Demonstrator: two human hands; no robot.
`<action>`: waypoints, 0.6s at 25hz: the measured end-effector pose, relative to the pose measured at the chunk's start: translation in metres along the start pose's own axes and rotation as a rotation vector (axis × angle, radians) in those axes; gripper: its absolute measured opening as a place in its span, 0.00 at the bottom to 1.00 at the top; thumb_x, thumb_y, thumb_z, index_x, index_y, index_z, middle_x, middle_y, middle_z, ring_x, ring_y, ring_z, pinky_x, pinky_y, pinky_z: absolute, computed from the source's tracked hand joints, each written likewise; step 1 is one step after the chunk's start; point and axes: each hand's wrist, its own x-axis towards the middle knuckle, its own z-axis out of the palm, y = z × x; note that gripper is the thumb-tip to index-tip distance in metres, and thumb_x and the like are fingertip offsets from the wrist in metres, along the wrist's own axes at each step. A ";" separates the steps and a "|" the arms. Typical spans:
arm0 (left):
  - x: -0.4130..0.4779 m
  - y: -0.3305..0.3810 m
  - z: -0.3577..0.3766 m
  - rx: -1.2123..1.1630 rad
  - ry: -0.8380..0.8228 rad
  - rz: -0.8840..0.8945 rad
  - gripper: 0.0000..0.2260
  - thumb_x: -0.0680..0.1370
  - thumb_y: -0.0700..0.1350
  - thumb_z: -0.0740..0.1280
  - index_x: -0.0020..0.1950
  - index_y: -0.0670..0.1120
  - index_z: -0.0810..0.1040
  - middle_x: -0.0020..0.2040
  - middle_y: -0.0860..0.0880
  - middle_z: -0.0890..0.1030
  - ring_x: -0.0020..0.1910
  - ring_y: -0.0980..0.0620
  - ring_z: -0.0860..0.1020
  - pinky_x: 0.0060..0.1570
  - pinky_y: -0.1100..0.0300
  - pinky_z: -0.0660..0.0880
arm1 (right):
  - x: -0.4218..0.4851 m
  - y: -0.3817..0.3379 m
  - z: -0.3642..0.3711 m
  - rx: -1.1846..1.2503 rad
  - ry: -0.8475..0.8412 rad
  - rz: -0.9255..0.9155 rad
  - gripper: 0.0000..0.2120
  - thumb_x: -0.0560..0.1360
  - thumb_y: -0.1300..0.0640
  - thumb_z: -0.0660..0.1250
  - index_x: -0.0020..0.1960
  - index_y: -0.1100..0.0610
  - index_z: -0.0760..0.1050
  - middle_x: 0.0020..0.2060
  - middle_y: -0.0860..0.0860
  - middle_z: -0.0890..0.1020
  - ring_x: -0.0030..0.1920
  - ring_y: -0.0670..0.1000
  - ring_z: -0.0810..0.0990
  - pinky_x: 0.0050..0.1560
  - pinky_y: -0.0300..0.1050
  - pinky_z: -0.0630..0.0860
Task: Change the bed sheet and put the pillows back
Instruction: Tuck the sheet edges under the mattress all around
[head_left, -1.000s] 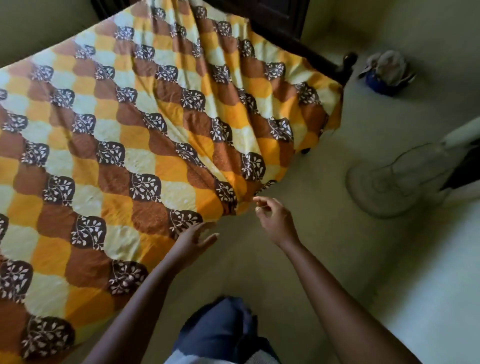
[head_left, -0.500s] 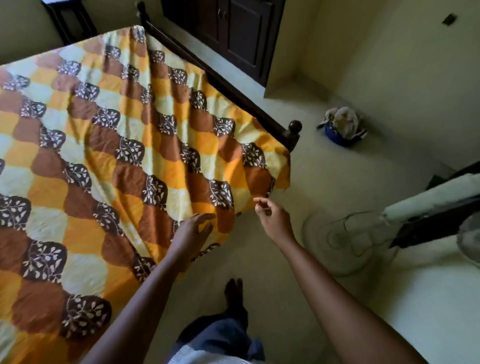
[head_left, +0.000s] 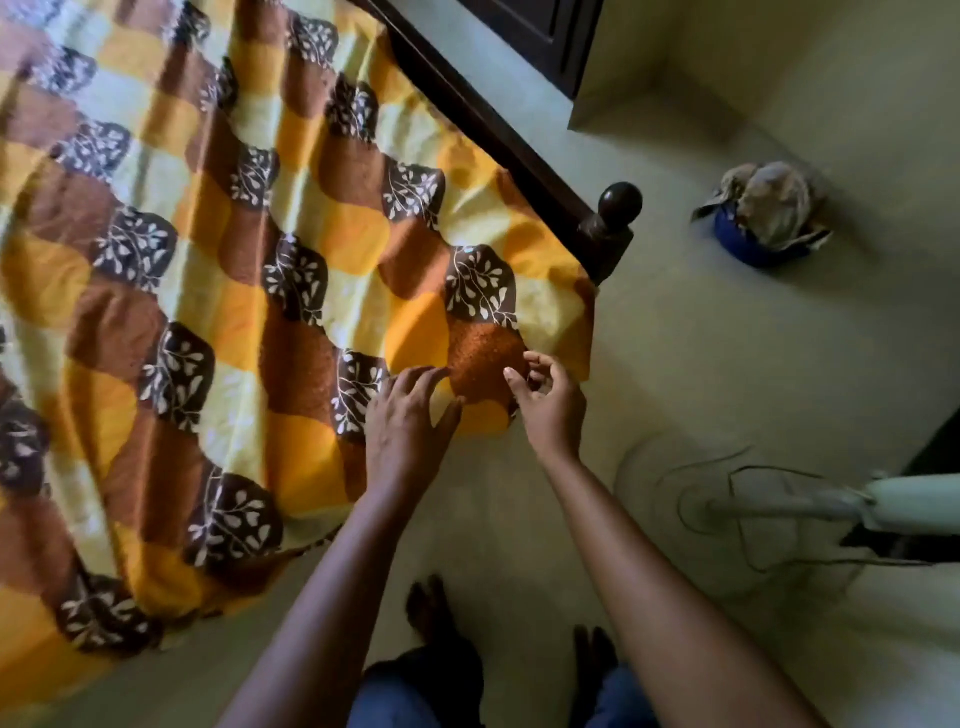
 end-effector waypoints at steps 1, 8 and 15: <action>0.003 -0.003 0.018 0.021 0.020 0.018 0.18 0.76 0.50 0.67 0.64 0.47 0.75 0.61 0.47 0.77 0.62 0.46 0.72 0.61 0.53 0.66 | 0.005 0.017 0.007 -0.014 0.032 -0.072 0.16 0.71 0.52 0.72 0.56 0.57 0.77 0.53 0.54 0.79 0.51 0.48 0.77 0.48 0.42 0.79; 0.029 -0.023 0.102 0.128 0.238 0.179 0.23 0.75 0.55 0.60 0.66 0.46 0.74 0.64 0.46 0.76 0.65 0.46 0.71 0.65 0.47 0.67 | 0.052 0.085 0.047 0.162 0.142 -0.343 0.26 0.68 0.48 0.73 0.62 0.56 0.72 0.57 0.51 0.76 0.55 0.42 0.75 0.50 0.24 0.72; 0.042 -0.054 0.135 0.239 0.600 0.494 0.15 0.77 0.47 0.61 0.61 0.47 0.78 0.58 0.48 0.80 0.60 0.49 0.70 0.57 0.56 0.66 | 0.085 0.119 0.070 0.505 0.090 -0.576 0.13 0.65 0.46 0.73 0.47 0.41 0.75 0.44 0.34 0.81 0.49 0.36 0.80 0.50 0.32 0.76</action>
